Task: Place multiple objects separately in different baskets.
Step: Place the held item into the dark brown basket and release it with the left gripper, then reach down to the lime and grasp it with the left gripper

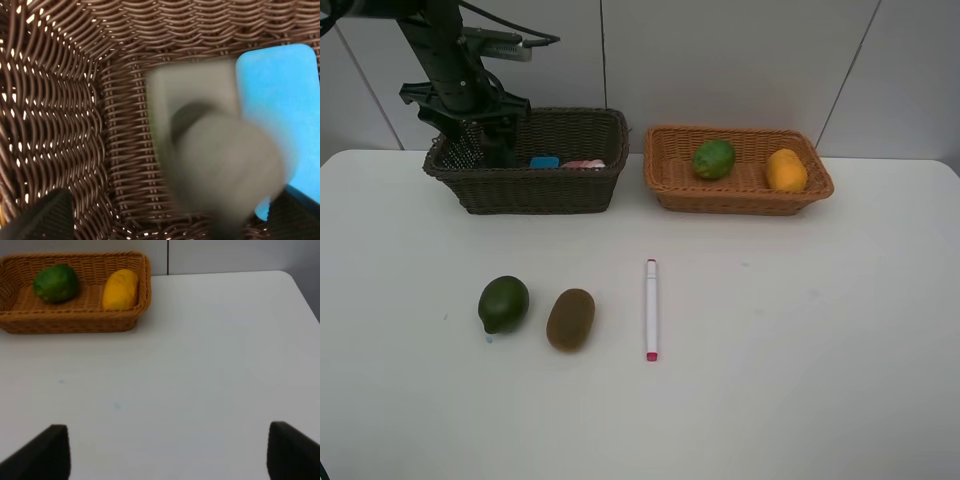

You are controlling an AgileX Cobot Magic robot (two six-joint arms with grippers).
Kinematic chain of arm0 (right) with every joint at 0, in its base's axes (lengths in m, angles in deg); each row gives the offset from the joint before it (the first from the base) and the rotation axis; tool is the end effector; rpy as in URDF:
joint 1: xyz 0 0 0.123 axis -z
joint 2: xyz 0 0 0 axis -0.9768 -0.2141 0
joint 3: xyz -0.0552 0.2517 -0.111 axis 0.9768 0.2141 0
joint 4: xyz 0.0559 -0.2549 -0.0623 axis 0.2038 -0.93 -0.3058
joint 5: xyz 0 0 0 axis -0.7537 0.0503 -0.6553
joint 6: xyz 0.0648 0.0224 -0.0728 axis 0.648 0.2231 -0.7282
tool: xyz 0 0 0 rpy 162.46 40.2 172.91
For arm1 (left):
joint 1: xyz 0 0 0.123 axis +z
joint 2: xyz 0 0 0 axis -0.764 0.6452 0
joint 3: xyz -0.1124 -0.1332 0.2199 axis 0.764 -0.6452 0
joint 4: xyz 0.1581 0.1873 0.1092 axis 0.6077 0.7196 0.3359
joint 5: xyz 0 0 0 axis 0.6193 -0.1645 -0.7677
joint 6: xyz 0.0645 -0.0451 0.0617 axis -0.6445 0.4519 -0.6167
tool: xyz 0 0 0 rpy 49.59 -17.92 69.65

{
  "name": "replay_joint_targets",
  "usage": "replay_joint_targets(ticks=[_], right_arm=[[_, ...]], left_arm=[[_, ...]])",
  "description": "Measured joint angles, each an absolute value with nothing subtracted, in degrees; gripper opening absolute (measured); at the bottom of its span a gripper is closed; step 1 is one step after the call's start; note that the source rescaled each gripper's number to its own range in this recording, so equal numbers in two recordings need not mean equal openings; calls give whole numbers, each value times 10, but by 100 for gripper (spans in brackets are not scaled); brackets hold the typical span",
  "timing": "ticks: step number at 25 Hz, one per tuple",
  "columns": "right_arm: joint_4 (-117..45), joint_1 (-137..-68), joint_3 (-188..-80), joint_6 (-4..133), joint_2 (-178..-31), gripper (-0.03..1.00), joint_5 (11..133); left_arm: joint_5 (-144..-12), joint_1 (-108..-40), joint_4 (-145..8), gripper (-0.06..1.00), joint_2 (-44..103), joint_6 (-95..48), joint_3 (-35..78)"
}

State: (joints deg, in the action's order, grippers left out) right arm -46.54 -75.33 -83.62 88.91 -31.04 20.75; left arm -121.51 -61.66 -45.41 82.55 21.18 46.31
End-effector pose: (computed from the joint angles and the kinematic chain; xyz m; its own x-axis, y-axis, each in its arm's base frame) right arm 0.0196 -0.0054 0.2863 -0.4377 0.0179 -0.8990 0.0820 0.9964 -0.0201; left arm 0.4934 -0.0914 0.1785 -0.8865 0.1031 -0.4511 0.0806 0.9944 0.0688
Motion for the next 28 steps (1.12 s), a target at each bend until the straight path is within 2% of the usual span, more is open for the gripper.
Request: replay_joint_targets(ticks=[19,28], right_arm=[[-465,-753,-836,889,-310,98,207],[-465,-753,-836,889,-310,98,207]], left_arm=[[-1251,-617,-445,96,794,195,463],[-1383,-617,-500,96,673,186,463]])
